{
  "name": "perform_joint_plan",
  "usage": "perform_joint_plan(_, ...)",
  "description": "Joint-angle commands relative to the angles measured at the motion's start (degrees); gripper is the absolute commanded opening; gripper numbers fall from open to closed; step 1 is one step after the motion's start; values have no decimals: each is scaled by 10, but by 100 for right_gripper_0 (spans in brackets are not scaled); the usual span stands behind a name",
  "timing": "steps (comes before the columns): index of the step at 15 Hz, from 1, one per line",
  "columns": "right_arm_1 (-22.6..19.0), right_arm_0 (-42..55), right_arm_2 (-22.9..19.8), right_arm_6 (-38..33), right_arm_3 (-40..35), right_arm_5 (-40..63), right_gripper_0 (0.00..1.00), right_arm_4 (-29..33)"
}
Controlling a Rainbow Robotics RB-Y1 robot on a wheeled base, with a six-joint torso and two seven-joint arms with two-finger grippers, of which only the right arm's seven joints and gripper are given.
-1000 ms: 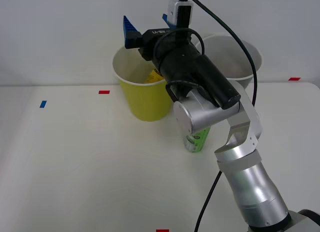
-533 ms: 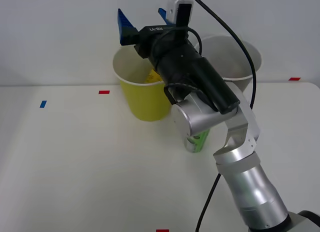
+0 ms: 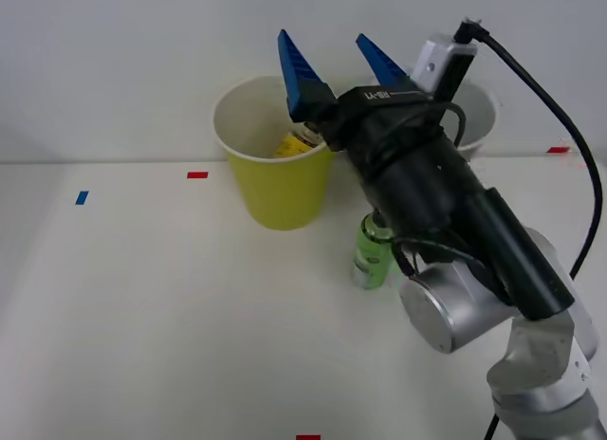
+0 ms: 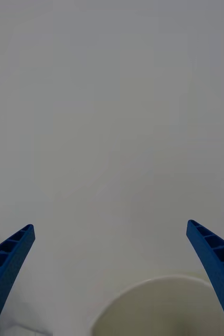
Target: Put cans in the gray bin, plastic bottles in the light green bin
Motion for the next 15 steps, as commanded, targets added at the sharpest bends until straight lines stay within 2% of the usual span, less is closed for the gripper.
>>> perform_joint_plan(1,-49,125,3,-9,-97,0,100,1)
perform_joint_plan(4,-77,237,-1,-8,-151,-24,100,20)
perform_joint_plan(9,-85,350,-9,7,-153,-106,100,39)
perform_joint_plan(12,-105,416,-37,24,-153,-125,100,54)
perform_joint_plan(15,-100,507,-52,40,-153,-140,100,70)
